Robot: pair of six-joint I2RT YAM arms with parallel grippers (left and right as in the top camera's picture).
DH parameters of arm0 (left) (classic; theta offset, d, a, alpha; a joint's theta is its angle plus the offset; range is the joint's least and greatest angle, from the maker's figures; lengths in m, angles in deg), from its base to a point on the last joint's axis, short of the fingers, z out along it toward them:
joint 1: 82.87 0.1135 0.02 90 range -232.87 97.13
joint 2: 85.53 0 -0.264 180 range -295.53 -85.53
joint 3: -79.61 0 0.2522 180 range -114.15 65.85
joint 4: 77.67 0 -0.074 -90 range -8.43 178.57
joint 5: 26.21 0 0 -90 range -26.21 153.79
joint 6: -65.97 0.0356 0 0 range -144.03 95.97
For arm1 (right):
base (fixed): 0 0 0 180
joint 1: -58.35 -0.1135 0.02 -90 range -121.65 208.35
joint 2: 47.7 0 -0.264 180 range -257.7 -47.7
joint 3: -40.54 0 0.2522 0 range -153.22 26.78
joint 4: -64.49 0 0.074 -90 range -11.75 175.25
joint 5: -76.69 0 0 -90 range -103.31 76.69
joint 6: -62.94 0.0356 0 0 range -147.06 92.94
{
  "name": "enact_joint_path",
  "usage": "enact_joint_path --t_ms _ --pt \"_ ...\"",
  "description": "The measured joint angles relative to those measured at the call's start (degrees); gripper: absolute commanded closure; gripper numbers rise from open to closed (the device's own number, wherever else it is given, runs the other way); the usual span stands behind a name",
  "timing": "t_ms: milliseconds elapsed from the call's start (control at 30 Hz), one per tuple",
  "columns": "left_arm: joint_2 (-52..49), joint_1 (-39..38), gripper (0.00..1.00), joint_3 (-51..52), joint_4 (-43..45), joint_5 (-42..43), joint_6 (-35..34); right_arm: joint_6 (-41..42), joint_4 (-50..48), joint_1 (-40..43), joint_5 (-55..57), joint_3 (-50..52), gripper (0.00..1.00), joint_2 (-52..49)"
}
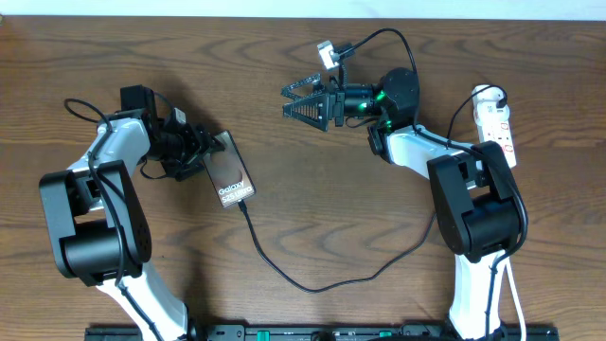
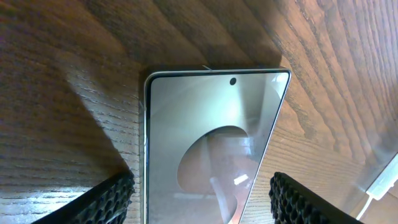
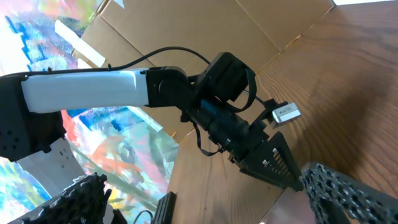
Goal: Plug charger to phone and switch on socket
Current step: 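Lower the plugged phone onto the table with the left gripper, then move the right gripper over to the white power strip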
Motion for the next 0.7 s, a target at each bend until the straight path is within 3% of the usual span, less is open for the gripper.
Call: enact_joint_path --t_ms 467,700 --pt "1.42 0.0 0.17 0.52 -0.31 0.02 3.32 -0.2 0.0 0.0 -0.02 0.0 0.01 0.0" --pt "6.12 0.15 0.16 4.04 -2.1 -6.38 4.74 -0.28 1.22 0.0 -0.02 0.0 0.01 0.0"
